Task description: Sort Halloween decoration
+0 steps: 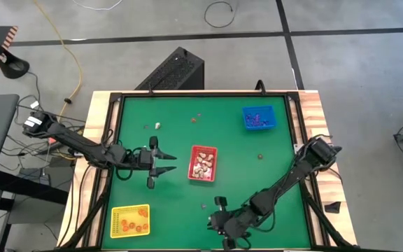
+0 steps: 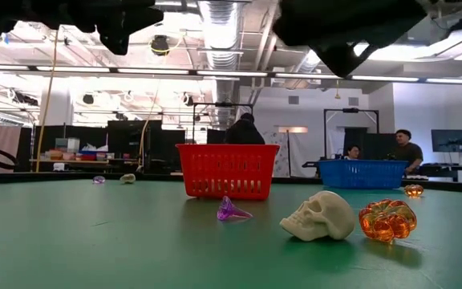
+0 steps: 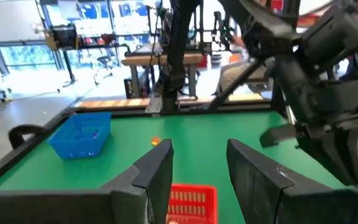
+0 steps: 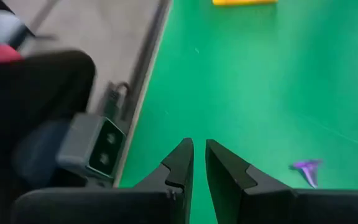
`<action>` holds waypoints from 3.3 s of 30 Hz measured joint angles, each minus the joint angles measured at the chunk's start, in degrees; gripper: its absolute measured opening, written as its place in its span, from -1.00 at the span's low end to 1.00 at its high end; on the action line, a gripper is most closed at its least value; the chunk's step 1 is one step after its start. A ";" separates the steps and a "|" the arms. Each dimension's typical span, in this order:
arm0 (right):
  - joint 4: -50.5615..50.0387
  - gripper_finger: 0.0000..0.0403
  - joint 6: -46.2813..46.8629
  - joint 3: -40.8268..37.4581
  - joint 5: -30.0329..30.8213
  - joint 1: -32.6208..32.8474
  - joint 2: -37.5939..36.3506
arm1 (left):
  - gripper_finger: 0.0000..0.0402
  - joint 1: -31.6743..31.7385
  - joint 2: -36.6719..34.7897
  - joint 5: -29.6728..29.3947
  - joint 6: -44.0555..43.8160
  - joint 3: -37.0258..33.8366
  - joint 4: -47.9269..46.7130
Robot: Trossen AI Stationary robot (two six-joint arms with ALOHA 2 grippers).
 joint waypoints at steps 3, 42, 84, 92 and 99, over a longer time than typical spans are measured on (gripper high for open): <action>-7.16 -0.54 0.92 2.87 0.03 0.17 1.45 | -0.30 -0.77 -0.07 0.01 -0.13 -0.02 -0.57; -11.64 -0.29 -1.43 1.87 -1.19 -2.45 7.33 | -0.30 -1.39 -2.73 -1.13 0.23 0.07 -9.05; -53.69 -0.23 -18.45 25.05 1.61 -29.80 6.53 | -0.30 -1.39 -9.73 -4.37 -1.43 0.00 -21.11; -63.42 -0.13 -17.87 25.05 -1.55 -29.50 6.11 | -0.30 -1.39 -9.75 -4.35 -1.46 0.00 -21.98; -68.46 -0.18 -10.81 16.09 -3.18 -27.09 -3.83 | -0.30 -1.39 -9.75 -4.20 -1.90 0.00 -22.15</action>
